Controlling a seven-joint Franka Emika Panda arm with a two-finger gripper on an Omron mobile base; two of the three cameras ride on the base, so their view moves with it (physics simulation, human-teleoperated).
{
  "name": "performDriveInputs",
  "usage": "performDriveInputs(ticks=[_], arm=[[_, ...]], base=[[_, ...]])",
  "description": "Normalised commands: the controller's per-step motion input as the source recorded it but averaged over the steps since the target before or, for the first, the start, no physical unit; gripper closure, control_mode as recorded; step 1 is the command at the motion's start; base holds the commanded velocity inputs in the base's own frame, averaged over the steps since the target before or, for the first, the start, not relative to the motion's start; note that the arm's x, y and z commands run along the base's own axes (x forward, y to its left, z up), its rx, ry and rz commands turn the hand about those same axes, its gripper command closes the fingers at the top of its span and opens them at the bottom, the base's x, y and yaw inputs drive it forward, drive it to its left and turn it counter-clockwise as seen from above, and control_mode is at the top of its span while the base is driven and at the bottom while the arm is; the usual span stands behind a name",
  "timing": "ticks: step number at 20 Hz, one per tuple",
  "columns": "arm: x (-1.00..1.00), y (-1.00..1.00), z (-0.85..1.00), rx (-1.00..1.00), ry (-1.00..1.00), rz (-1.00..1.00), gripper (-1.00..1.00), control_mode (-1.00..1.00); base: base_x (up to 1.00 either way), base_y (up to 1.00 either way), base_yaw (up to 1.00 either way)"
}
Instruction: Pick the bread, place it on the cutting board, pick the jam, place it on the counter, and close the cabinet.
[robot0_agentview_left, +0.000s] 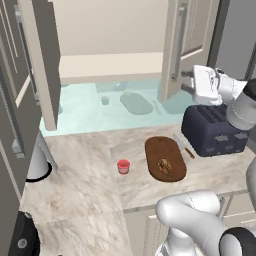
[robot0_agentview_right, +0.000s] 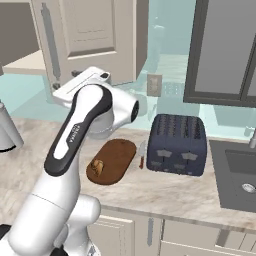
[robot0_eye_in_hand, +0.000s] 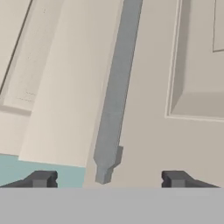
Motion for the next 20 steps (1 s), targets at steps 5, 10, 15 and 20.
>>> performDriveInputs(ticks=[5, 10, 15, 20], arm=[[0.34, 0.36, 0.0, 0.0, -0.03, -0.21, -1.0, -1.0], [0.47, 0.35, 0.0, 0.0, -0.04, -0.22, -1.0, -1.0], [0.57, 0.36, 0.0, 0.0, -0.03, -0.23, -1.0, -1.0], [0.49, 0.31, 0.0, 0.0, -0.03, -0.22, -1.0, -1.0]], base=[[0.0, 0.0, 0.0], [0.0, 0.0, 0.0], [0.0, 0.0, 0.0], [0.0, 0.0, 0.0]])
